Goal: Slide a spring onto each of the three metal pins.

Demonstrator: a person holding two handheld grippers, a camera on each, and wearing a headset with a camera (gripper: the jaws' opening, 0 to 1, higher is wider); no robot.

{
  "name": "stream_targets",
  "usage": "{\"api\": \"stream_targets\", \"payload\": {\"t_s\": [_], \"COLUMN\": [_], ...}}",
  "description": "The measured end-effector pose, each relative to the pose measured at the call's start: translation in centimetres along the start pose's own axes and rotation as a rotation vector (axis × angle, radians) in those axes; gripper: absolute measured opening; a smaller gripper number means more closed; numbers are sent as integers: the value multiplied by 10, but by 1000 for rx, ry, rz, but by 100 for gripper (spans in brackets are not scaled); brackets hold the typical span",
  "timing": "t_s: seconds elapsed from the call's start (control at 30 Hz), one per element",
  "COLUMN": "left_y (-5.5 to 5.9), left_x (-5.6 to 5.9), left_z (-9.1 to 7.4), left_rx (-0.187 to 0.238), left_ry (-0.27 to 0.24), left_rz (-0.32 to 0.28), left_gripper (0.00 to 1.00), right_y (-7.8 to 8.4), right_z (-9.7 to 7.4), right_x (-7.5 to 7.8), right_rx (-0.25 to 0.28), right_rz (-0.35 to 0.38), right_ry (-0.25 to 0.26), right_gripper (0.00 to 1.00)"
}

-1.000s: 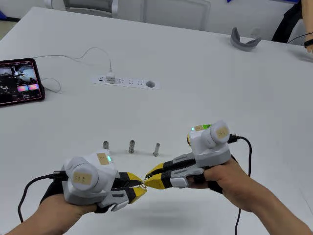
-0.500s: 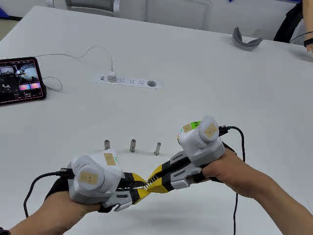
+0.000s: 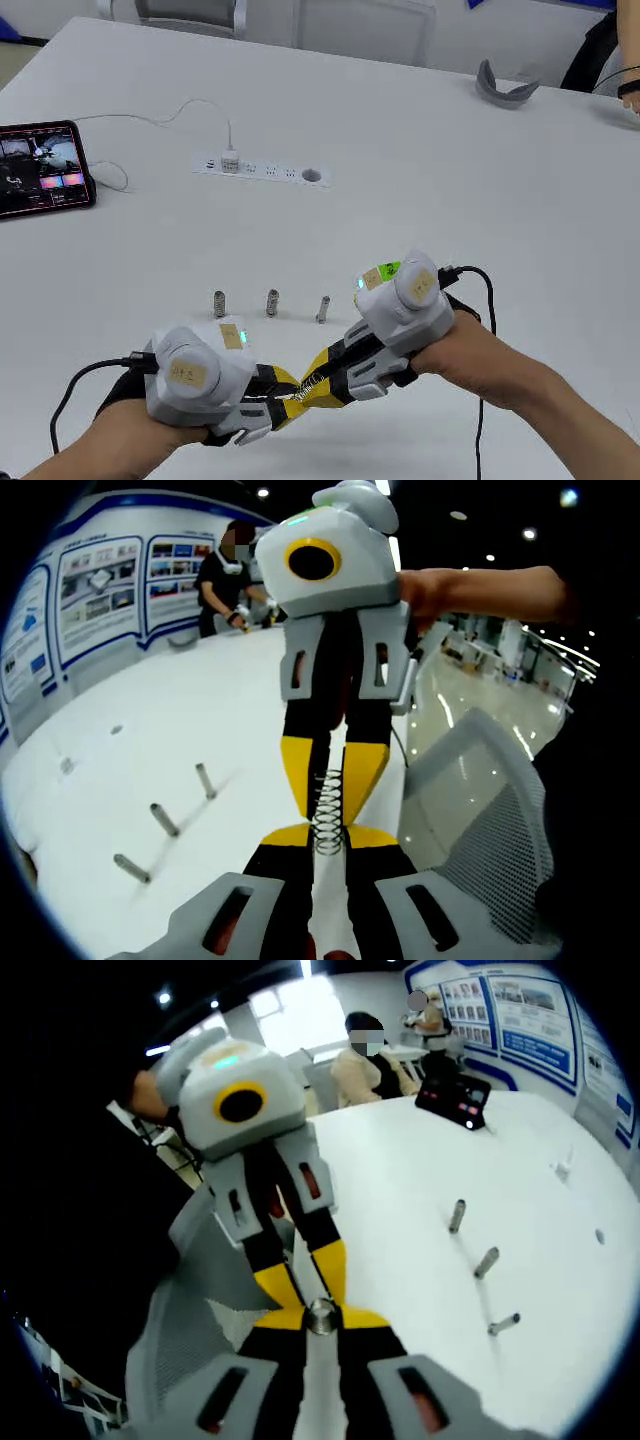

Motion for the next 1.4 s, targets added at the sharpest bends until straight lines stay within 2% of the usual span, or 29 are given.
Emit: {"api": "stream_targets", "payload": {"t_s": [0.17, 0.23, 0.27, 0.47, 0.53, 0.73, 1.07, 1.23, 1.4], "left_y": [2, 4, 7, 14, 19, 28, 39, 43, 47], "left_x": [-1, -1, -2, -5, -7, -12, -20, -25, -33], "left_z": [-2, -2, -3, -4, -5, -9, -13, -15, -21], "left_rx": [21, 12, -9, -14, -26, -12, -25, -24, -8], "left_ry": [-6, -9, -18, -38, -52, -78, -120, -147, -187], "left_rz": [-48, -46, -32, -64, -80, -139, -165, -189, -224], "left_gripper": [11, 12, 14, 18, 21, 24, 26, 30, 32], "right_y": [-2, -1, -1, 2, 5, 18, 36, 45, 50], "right_z": [-1, -1, -1, -2, -3, -7, -17, -21, -26], "right_x": [-1, 0, 0, 0, 1, 1, 1, 7, 15], "right_rx": [19, 27, 31, 37, 38, 28, 15, -14, -20], "right_rz": [7, 11, 14, 22, 33, 41, 79, 92, 115], "right_ry": [4, 4, 3, 11, 17, 37, 71, 111, 126], "right_gripper": [12, 12, 12, 12, 12, 12, 12, 12, 12]}}
Point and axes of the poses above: the centre of the closed fingertips' face, and the gripper's own axes: z roughly forward along the fingers, x roughly to its right, y roughly out of its underside, the point moved 6 cm from there along -z, roughly backward along the fingers
